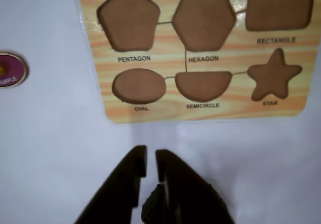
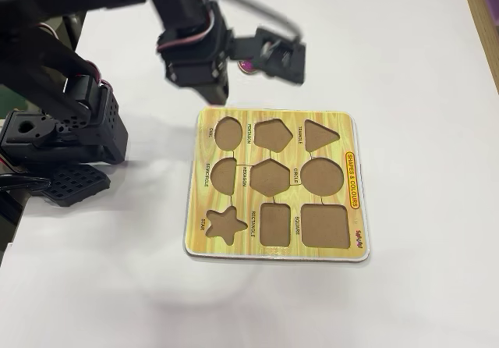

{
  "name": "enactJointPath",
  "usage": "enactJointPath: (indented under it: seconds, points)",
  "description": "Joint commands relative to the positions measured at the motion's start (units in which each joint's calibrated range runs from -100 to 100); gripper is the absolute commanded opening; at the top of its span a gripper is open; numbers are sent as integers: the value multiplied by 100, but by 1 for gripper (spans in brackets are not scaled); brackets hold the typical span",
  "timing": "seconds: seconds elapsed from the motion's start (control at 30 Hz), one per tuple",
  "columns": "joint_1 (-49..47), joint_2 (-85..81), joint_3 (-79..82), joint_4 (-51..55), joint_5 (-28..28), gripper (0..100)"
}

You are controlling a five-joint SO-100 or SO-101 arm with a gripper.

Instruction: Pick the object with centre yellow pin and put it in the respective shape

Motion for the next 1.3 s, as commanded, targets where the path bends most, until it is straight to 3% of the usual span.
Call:
enactJointPath:
  seconds: [0.0,0.13,0.57,0.8,1.0,1.27]
  points:
    - [-559,443,-998,0,-33,4]
    - [-1057,987,-1565,0,-148,4]
    - [-3059,1899,-1808,-363,-1838,3]
    - [-3420,2568,-1808,-1383,-1921,4]
    - [-3772,2953,-1808,-1443,-2408,4]
    - [-4221,3196,-1817,-1746,-2486,4]
